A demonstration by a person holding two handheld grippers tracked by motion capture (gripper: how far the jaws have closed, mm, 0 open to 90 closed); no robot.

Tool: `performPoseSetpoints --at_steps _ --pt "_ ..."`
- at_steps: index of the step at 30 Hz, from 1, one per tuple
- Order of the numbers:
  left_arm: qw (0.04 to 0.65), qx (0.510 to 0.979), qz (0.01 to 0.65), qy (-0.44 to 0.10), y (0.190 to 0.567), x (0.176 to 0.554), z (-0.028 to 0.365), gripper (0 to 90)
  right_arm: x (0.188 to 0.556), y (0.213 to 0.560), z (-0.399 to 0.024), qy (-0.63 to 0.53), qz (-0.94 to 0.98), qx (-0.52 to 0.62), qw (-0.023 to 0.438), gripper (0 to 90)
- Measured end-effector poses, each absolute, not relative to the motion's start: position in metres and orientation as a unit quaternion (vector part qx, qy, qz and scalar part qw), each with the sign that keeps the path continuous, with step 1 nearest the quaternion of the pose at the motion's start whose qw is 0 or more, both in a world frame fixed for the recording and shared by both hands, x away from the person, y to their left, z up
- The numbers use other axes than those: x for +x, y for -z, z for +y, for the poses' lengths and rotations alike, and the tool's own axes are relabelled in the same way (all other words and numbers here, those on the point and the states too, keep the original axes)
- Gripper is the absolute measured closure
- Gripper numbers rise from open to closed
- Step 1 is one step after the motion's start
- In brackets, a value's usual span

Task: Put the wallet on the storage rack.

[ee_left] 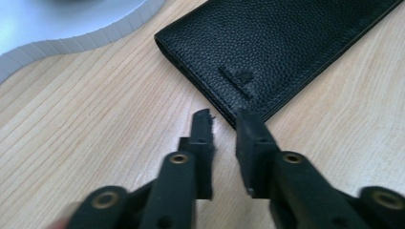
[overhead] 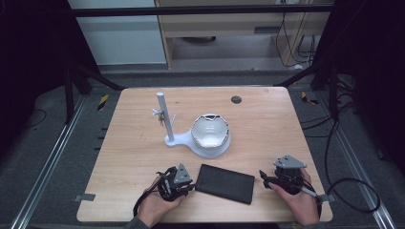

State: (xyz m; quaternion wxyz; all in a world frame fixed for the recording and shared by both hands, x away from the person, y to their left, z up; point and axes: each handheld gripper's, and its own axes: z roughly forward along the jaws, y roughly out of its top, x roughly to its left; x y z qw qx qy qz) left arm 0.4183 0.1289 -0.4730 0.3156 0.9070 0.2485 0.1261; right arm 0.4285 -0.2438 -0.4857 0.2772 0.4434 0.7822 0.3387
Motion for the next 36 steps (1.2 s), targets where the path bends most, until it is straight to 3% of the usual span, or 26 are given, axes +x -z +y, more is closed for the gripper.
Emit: performPoseSetpoints --at_steps 7,36 --pt "0.293 0.921 0.23 -0.114 0.475 0.42 0.12 89.5 0.428 0.483 -0.241 -0.348 0.785 0.43 0.277 23.0" --pt "0.255 0.934 0.22 -0.115 0.481 0.419 0.118 89.9 0.428 0.486 -0.237 -0.341 0.795 0.423 0.268 23.8"
